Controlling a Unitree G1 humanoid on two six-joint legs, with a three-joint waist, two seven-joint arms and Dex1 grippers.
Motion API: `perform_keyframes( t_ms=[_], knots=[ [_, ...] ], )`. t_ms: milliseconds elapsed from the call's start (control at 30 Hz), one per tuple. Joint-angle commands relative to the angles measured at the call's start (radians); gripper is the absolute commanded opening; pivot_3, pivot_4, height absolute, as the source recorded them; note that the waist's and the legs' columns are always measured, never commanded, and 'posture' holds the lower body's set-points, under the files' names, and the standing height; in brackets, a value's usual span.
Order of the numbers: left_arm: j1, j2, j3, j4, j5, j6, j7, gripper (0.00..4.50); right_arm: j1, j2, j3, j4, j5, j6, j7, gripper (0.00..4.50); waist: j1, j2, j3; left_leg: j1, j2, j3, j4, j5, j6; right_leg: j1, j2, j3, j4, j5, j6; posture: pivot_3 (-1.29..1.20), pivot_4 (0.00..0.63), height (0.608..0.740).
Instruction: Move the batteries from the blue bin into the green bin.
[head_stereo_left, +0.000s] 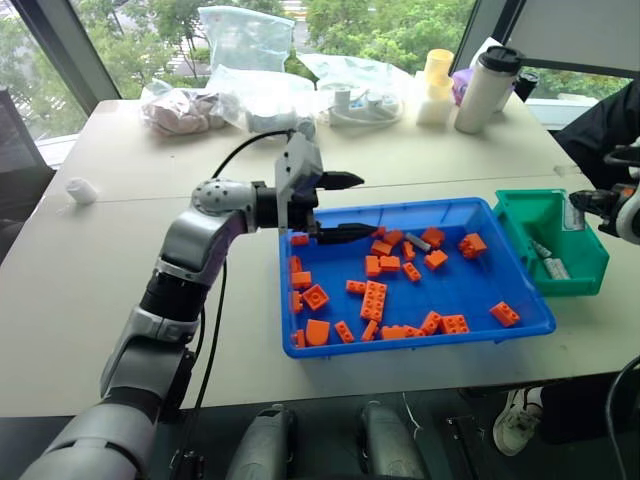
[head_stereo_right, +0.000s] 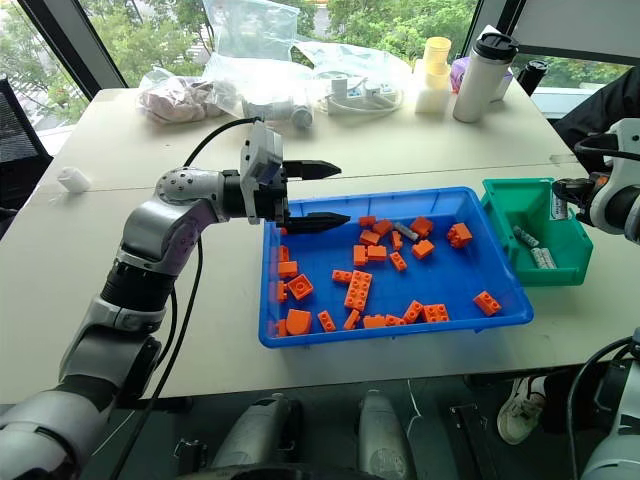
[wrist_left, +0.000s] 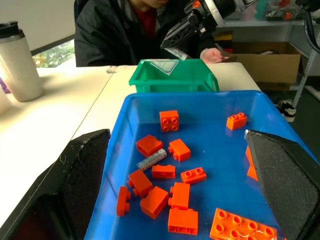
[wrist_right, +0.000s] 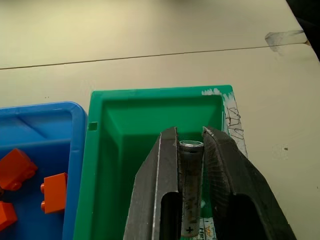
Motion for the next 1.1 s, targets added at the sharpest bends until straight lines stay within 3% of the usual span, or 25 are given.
perform_keyframes(
  t_ms=[33,133,167,333,433,567,733,900,1100],
  knots=[
    [-0.027,-0.001,0.015,-0.013,-0.002,-0.019,-0.013,4.50,-0.018,-0.009,-0.024,0.024,-0.009,-0.053,-0.006,2.46,0.001,0.000,0.000,0.000,0.000,0.000,0.000,0.000,0.000,0.000,0.000,0.000,0.000,0.000,0.000,0.00,0.150,0.740],
    [-0.022,0.011,0.024,-0.023,-0.005,-0.011,-0.019,4.50,-0.040,-0.002,-0.033,0.014,0.020,-0.045,0.006,4.10,0.002,0.000,0.000,0.000,0.000,0.000,0.000,0.000,0.000,0.000,0.000,0.000,0.000,0.000,0.000,0.00,0.150,0.740],
    [-0.019,0.015,0.025,-0.029,-0.006,-0.008,-0.020,4.50,-0.049,0.002,-0.038,0.009,0.031,-0.037,0.009,4.45,0.002,0.000,0.000,0.000,0.000,0.000,0.000,0.000,0.000,0.000,0.000,0.000,0.000,0.000,0.000,0.00,0.150,0.740],
    [0.003,0.049,0.029,-0.078,-0.010,0.015,-0.028,4.50,-0.033,-0.007,0.010,-0.088,0.096,-0.033,0.110,4.45,-0.001,0.000,0.000,0.000,0.000,0.000,0.000,0.000,0.000,0.000,0.000,0.000,0.000,0.000,0.000,0.00,0.150,0.740],
    [0.055,0.142,0.030,-0.185,-0.029,0.080,-0.065,4.50,0.056,-0.031,0.189,-0.248,0.107,-0.113,0.269,4.45,-0.007,0.000,0.000,0.000,0.000,0.000,0.000,0.000,0.000,0.000,0.000,0.000,0.000,0.000,0.000,0.00,0.150,0.740],
    [0.115,0.250,0.033,-0.297,-0.040,0.140,-0.086,4.50,0.058,0.024,0.299,-0.262,0.106,-0.144,0.319,4.45,-0.004,0.000,0.000,0.001,0.002,-0.001,0.000,0.000,0.000,0.000,0.002,0.001,0.000,0.000,0.000,0.00,0.150,0.740],
    [0.151,0.314,0.049,-0.373,-0.052,0.184,-0.067,4.50,0.088,0.039,0.435,-0.252,0.020,-0.359,0.409,4.45,0.010,0.000,0.000,-0.001,0.000,-0.002,0.001,0.000,0.000,0.000,0.000,0.000,-0.001,0.000,0.000,0.00,0.150,0.740],
    [0.181,0.356,0.055,-0.416,-0.048,0.221,-0.051,4.50,0.024,0.064,0.568,-0.093,-0.110,-0.561,0.490,4.45,0.001,0.000,0.000,-0.001,0.000,-0.001,0.001,0.000,0.000,0.000,0.000,0.000,-0.001,0.000,0.000,0.00,0.150,0.740],
    [0.195,0.352,0.051,-0.433,-0.042,0.226,-0.024,4.50,-0.080,0.114,0.634,0.099,-0.197,-0.725,0.590,4.45,-0.004,0.000,0.000,0.000,0.000,-0.001,0.001,0.000,0.000,0.000,0.001,0.000,0.000,0.000,0.000,0.00,0.150,0.740]
  ],
)
